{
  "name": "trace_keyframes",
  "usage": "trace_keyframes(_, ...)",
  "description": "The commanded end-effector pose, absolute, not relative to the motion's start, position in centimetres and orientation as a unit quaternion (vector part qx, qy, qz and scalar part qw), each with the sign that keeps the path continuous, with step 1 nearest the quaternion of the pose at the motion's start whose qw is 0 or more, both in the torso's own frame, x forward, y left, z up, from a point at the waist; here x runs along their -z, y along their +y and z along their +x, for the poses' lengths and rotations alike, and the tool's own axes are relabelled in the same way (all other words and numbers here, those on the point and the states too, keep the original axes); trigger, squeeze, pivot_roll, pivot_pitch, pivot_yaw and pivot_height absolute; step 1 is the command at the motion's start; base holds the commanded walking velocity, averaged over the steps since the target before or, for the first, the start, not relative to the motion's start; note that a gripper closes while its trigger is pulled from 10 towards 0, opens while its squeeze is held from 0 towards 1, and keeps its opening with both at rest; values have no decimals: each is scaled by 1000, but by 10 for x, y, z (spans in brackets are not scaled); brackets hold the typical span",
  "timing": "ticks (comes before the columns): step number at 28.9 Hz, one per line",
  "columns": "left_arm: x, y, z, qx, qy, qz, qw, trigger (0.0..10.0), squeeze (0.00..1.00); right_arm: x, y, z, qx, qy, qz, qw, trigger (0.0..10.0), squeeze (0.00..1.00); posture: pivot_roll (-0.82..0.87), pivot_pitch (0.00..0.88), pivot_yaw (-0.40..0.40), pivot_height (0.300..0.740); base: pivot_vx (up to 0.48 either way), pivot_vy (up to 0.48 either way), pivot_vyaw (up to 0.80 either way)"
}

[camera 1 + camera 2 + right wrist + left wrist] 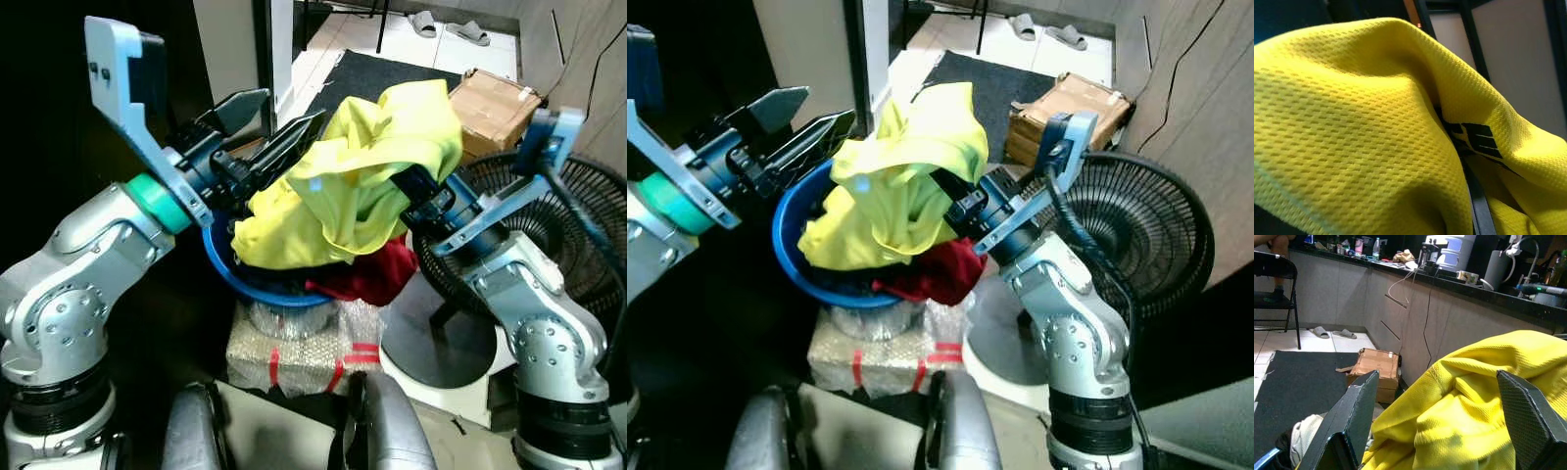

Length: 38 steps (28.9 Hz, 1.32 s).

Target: Clothes washing

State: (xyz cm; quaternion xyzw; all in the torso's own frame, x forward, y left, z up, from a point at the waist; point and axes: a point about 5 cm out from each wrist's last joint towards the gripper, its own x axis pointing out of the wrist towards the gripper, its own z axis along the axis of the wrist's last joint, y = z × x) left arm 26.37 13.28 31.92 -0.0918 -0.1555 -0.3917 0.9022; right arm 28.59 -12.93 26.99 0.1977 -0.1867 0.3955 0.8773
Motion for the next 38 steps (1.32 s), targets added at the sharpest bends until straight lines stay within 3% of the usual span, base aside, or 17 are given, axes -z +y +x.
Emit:
trace_keyframes(1, -317, 133, 260, 399, -150, -87, 900, 10000, 0, -275, -133, 286, -392, -191, 203, 876, 10000, 0, 47, 69, 2, 648, 0, 0, 0)
trace_keyframes(14, -310, 136, 263, 391, -138, -89, 905, 10000, 0, -269, -127, 286, -390, -184, 216, 876, 10000, 0, 46, 61, 1, 696, 0, 0, 0)
trace_keyframes(26, -261, 131, 262, 390, -47, -86, 916, 10000, 0, -239, -128, 298, -336, -139, 166, 917, 10000, 0, 44, 68, 3, 734, 0, 0, 0)
trace_keyframes(38, -243, 136, 267, 357, -28, -88, 930, 10000, 0, -229, -122, 302, -323, -133, 167, 922, 10000, 0, 36, 68, -2, 740, 0, 0, 0)
